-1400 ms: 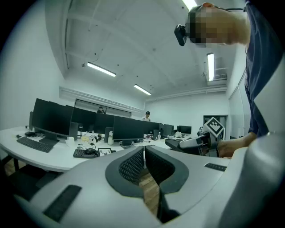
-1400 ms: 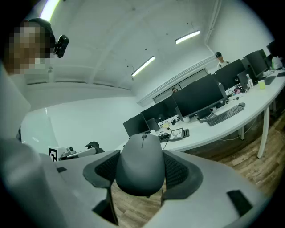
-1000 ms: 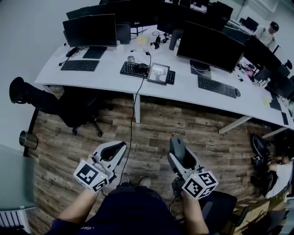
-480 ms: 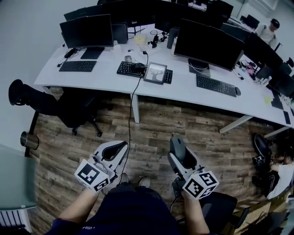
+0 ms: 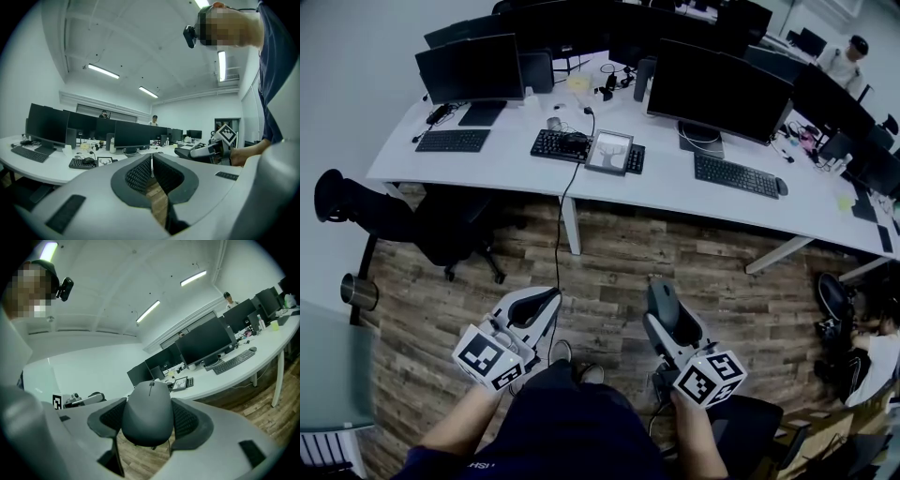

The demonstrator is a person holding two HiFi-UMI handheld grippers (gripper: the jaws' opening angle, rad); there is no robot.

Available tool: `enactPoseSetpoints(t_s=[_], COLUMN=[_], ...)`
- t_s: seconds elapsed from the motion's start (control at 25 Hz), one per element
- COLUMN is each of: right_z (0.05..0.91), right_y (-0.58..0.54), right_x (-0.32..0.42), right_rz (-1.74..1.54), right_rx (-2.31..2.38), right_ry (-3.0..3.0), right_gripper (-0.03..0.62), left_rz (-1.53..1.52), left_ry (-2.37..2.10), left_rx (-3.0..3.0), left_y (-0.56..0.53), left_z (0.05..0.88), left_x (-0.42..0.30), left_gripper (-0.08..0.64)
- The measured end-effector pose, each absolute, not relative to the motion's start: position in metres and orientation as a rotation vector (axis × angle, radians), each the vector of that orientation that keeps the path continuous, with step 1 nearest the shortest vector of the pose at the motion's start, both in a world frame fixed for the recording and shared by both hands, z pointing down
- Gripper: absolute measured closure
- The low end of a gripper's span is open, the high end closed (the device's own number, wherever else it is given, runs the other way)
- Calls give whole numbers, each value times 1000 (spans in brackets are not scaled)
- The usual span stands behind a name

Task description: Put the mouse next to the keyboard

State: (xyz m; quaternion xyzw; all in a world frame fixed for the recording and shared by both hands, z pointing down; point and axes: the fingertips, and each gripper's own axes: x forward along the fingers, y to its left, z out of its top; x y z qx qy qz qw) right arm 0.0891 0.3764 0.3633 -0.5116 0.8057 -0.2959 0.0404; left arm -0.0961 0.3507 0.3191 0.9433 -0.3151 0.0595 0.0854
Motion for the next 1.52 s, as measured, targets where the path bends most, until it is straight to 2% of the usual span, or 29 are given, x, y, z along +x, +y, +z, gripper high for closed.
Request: enactPoseSetpoints(t_s=[0.6,1.52], right_z=[376,389], right_y=[335,203], right_x=[97,55], right_rz=[-934,-979], right_rx=[-1596,-1649], right_ry=[2461,2463], right_gripper=[292,293], left_rz=[174,150], left_ry=[-932,-900], left_rx=[2802,2764], left_y=[304,167], left_z=[328,348], left_x=[-94,-136], left_gripper=[526,526])
